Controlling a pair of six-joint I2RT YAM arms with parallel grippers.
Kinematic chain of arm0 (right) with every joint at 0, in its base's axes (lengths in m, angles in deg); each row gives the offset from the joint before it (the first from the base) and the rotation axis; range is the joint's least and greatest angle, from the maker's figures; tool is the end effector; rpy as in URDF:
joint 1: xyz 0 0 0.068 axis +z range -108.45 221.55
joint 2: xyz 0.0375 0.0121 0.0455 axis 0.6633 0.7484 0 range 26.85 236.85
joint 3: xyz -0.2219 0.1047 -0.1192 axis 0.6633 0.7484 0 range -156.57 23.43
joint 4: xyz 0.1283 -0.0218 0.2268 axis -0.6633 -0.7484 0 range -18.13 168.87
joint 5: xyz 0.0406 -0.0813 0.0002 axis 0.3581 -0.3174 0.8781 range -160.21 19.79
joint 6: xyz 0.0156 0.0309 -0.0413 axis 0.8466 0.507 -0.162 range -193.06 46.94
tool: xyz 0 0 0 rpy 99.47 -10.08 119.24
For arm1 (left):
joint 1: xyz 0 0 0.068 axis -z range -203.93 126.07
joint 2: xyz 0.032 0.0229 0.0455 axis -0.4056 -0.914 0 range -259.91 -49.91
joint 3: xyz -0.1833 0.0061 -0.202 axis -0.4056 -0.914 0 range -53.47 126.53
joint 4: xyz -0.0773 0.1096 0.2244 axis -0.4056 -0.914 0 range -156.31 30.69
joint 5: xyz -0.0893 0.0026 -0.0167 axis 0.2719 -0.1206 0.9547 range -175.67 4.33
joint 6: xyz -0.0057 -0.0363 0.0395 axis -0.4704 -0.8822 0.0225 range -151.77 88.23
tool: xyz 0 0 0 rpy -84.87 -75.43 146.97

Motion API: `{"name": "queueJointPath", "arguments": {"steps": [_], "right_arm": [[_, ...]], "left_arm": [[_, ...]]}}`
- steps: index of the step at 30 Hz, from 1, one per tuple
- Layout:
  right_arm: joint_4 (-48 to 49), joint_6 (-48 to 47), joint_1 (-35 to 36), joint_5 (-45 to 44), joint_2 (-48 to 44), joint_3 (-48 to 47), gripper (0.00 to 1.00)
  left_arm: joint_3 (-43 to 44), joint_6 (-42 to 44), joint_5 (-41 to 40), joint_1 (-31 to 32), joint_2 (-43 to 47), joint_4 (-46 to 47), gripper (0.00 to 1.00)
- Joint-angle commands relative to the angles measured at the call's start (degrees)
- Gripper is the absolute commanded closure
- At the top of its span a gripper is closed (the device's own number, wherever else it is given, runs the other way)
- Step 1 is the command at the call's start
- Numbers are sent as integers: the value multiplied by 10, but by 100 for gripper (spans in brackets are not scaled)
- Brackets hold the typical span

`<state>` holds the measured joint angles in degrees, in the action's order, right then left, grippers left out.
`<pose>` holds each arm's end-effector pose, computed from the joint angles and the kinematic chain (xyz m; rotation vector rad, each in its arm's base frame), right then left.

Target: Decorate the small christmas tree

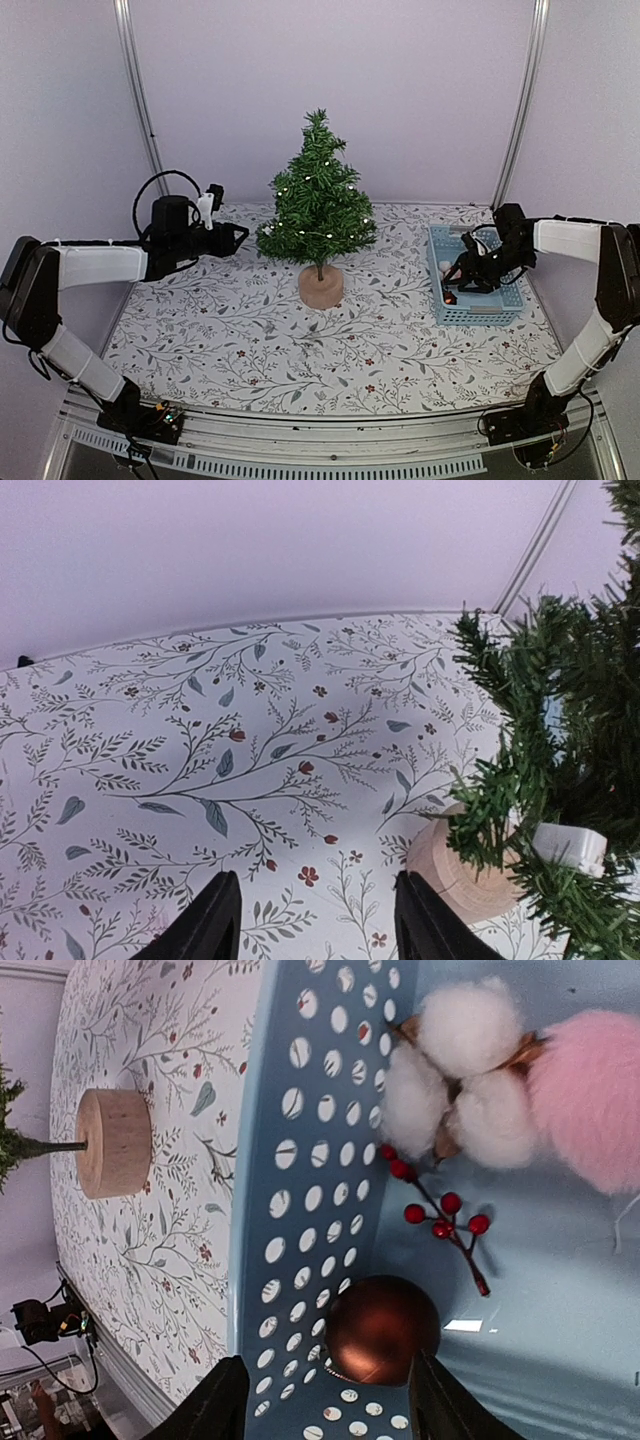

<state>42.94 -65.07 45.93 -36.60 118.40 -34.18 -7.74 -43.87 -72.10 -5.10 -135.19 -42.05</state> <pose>0.2973 0.0425 0.1931 -0.0600 2.7331 0.8719 0.3057 -0.1130 0.2258 0.2752 1.9753 -0.5836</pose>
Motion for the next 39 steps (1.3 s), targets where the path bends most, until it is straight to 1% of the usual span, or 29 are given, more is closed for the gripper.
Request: {"name": "queueJointPath", "arguments": {"steps": [1, 6, 10, 15, 20, 21, 26, 35, 39], "right_arm": [[-25, -13, 24, -4, 17, 2, 41], [-41, -15, 49, -47, 29, 1, 42], [-37, -10, 50, -86, 42, 6, 46], [-29, -6, 50, -103, 68, 6, 48], [-25, -2, 49, -117, 68, 2, 56], [-26, -2, 49, -118, 68, -1, 59], [-32, -2, 43, -99, 56, -18, 65], [-44, 1, 15, -70, 36, -54, 66], [-44, 1, 4, -43, 33, -69, 66]], "left_arm": [[26, 6, 16, -6, -20, -5, 45], [31, 4, 18, -6, -26, -3, 46], [29, 0, 18, -6, -24, -2, 46], [24, 1, 17, -6, -21, -4, 45], [21, 4, 14, -6, -14, -7, 46], [20, 5, 13, -6, -13, -7, 46], [18, 10, 9, -6, 0, -9, 46], [10, 13, 2, -6, 28, -9, 45], [-2, 20, -4, -6, 51, -1, 41]]}}
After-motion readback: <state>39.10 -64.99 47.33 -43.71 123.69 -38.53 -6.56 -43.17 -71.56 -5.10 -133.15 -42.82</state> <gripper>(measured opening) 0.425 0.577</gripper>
